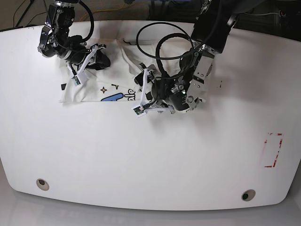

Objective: Layout the t-shirt on the table in an organized manner, then fold the t-shirt properly
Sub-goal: 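Lower the held fabric onto the shirt middle with the left gripper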

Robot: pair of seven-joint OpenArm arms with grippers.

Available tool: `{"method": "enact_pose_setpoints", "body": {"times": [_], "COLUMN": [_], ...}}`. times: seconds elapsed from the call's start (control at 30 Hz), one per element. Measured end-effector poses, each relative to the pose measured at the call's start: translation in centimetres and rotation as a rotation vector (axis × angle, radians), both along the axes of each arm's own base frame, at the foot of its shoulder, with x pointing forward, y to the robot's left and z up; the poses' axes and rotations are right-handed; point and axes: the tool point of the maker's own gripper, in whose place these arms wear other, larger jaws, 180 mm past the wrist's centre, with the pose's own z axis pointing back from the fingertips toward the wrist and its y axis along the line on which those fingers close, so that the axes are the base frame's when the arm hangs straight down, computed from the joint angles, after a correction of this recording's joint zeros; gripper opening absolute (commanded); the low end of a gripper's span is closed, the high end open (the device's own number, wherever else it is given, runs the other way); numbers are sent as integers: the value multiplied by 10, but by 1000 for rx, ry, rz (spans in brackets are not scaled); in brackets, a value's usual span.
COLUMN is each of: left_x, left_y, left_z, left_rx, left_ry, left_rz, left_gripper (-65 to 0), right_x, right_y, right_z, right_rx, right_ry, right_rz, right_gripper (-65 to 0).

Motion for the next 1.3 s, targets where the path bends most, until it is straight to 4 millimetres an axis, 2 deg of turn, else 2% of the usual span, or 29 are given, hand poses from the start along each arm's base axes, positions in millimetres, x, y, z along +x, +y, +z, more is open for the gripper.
{"method": "enact_pose_setpoints", "body": {"times": [0.33,0.53,0.73,0.93,1.07,1.3], "left_x": [-7,-9,-10,-16,-14,-12], "left_y": [5,7,5,-1,1,11], "left_z": [-20,-26,-27,-28,-28,-28], "left_rx": [31,41,51,51,53,67], "left_ry": [66,86,80,83,80,67], "left_rz": [4,6,-9,-34,-32,-27], "left_gripper": [-285,-390,-468,-592,-624,-626], "right_x": [0,0,0,0,0,0], "right_y": [0,0,0,0,0,0], "right_z": [0,0,0,0,0,0], "right_rx": [0,0,1,1,0,0], "right_ry": [0,0,0,0,0,0], "right_rz": [0,0,0,0,0,0], "right_gripper": [-506,-506,-506,-506,-506,-506]}}
